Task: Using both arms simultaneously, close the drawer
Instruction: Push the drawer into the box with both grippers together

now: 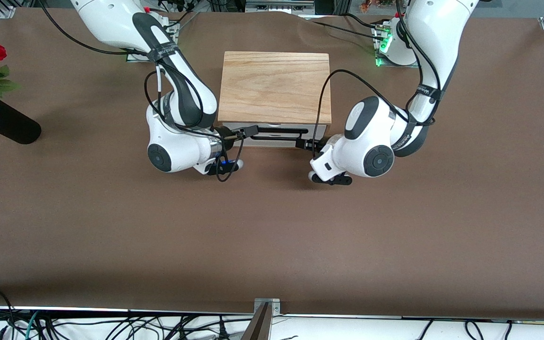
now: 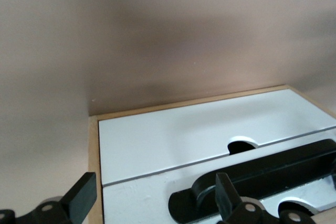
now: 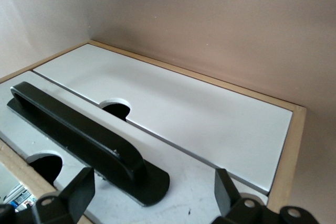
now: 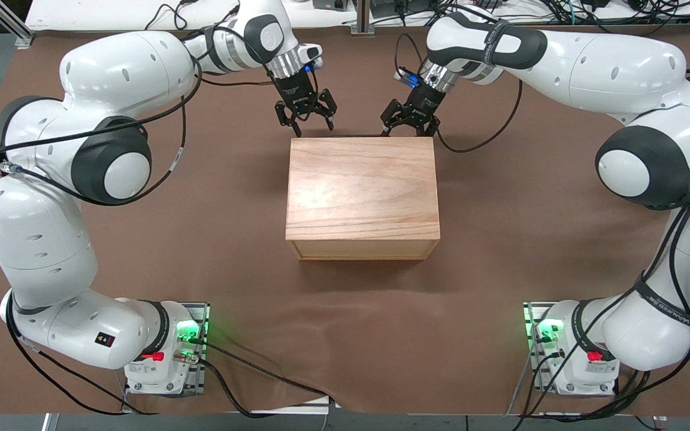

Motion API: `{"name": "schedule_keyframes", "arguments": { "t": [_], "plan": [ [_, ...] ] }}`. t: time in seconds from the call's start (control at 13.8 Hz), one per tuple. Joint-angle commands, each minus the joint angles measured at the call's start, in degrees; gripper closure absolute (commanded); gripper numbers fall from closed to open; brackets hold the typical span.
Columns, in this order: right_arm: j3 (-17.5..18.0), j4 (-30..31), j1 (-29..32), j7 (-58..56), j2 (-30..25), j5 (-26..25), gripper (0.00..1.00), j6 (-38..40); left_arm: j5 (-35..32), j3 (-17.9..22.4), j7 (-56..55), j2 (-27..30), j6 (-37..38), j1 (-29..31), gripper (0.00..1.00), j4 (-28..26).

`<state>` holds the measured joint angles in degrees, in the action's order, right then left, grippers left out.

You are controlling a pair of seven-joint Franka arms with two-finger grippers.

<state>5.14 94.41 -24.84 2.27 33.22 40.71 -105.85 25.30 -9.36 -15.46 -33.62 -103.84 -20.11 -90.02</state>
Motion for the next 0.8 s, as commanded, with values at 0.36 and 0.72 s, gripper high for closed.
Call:
{"name": "schedule_keyframes", "arguments": {
  "t": [0.36,0.72],
  "plan": [
    [0.40,0.08,0.49,2.74,-1.58,-0.19,0.00,4.33,2.91,-0.75,-0.01,3.56,-0.04,0.51,0.00,-5.78],
    [0.22,-1.78,0.76,2.22,-1.49,-0.10,0.00,2.40,2.91,-0.75,0.08,3.73,0.22,0.68,0.00,-5.44]
  ]
}}
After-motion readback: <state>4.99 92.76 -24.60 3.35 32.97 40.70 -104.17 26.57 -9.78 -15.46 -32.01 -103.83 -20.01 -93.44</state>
